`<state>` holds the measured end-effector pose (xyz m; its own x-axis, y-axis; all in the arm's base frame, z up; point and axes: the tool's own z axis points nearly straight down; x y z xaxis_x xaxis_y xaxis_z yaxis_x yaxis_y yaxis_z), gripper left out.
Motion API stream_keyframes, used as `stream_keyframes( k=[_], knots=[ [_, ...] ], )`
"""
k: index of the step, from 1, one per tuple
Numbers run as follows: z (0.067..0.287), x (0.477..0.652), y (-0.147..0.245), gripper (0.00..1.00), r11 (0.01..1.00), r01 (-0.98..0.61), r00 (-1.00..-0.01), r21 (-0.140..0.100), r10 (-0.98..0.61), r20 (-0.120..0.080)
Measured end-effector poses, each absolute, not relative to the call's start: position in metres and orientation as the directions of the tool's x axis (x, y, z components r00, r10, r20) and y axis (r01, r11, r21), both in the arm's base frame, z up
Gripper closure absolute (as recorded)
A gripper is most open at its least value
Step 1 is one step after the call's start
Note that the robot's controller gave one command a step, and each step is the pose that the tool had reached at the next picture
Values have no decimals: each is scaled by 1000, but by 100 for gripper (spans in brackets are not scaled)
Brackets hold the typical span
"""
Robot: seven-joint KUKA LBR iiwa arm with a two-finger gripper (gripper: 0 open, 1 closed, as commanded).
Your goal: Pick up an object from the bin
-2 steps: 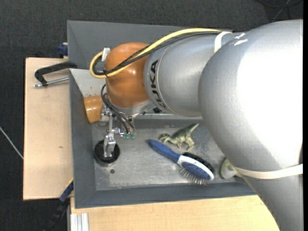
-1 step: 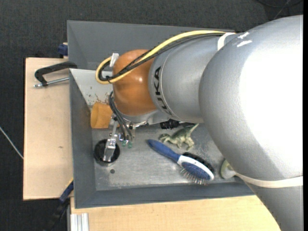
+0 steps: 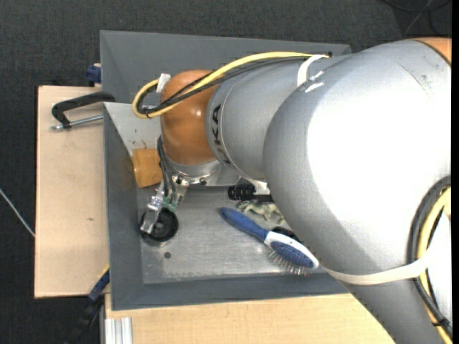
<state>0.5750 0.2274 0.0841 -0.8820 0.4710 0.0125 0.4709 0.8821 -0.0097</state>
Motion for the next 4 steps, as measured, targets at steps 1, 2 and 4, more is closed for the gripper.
stream_keyframes(
  k=[1,2,4],
  knots=[
    [78,587,210,0,975,220,-974,-20,221,54],
    [83,595,214,100,977,215,-976,0,215,22],
    [192,598,218,100,977,212,-977,5,212,-6]
  ],
)
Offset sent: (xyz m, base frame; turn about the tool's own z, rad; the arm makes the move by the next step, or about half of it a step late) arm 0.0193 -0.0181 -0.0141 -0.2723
